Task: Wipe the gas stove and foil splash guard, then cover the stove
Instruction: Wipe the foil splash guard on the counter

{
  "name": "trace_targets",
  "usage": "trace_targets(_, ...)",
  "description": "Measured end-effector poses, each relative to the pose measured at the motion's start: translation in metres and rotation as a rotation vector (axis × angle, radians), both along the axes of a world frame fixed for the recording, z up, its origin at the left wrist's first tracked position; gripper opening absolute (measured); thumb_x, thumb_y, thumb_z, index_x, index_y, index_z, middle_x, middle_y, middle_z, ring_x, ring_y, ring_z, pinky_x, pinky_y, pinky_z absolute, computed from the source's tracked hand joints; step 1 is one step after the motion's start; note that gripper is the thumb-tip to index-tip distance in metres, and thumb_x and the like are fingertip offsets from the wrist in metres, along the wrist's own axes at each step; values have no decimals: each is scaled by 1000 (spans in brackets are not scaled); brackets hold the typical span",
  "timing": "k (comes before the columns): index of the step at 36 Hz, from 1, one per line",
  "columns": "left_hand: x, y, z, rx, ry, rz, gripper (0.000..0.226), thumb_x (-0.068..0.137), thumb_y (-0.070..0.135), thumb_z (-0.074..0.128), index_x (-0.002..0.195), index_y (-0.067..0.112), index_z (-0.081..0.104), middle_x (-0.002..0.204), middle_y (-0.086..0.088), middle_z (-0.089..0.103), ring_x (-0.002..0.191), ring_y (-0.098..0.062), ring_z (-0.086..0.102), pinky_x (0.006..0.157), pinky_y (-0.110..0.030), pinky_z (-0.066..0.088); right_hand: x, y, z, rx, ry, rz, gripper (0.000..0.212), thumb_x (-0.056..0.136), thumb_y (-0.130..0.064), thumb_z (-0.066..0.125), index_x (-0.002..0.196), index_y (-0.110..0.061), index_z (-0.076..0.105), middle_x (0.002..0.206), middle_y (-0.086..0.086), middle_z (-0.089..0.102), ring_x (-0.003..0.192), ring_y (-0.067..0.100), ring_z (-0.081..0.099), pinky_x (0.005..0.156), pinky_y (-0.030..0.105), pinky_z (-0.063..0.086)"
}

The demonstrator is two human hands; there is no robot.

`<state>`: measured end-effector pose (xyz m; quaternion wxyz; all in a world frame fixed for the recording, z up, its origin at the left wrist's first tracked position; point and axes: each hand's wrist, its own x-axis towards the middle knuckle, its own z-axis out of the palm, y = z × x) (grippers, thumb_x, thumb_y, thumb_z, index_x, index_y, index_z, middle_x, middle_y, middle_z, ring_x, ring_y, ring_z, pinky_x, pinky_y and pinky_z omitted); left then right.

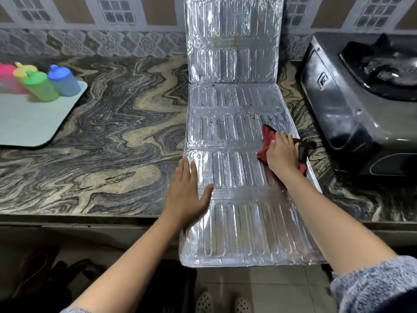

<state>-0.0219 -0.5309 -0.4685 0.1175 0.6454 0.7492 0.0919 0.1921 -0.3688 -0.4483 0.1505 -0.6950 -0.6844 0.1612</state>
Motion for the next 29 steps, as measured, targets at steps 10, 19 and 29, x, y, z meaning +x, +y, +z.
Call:
trace_targets(10, -5, -25, 3, 23, 57, -74, 87, 86, 61, 11, 147, 1, -3, 156, -17, -11, 144, -25, -15, 115, -31, -12, -65, -47, -6, -15, 28, 265, 48, 101, -22, 22, 147, -11, 19, 157, 2, 17, 146, 16, 10, 118, 34, 0)
trace_targets(19, -7, -52, 2, 28, 107, -99, 89, 88, 62, 7, 142, -6, 25, 151, -26, 20, 143, -36, 15, 117, -34, 2, -122, -82, -1, -36, 74, 447, 46, 100, -20, 25, 145, -11, 26, 156, 3, 22, 145, 19, 13, 119, 37, 4)
trace_targets(29, -14, -68, 11, 112, -47, -6, 72, 86, 51, 30, 136, 1, 43, 145, -17, 40, 134, -30, 40, 110, -39, 31, -102, -88, 17, -126, 102, 693, 51, 100, -32, 32, 147, -18, 23, 157, 0, 17, 146, 19, 10, 119, 41, 10)
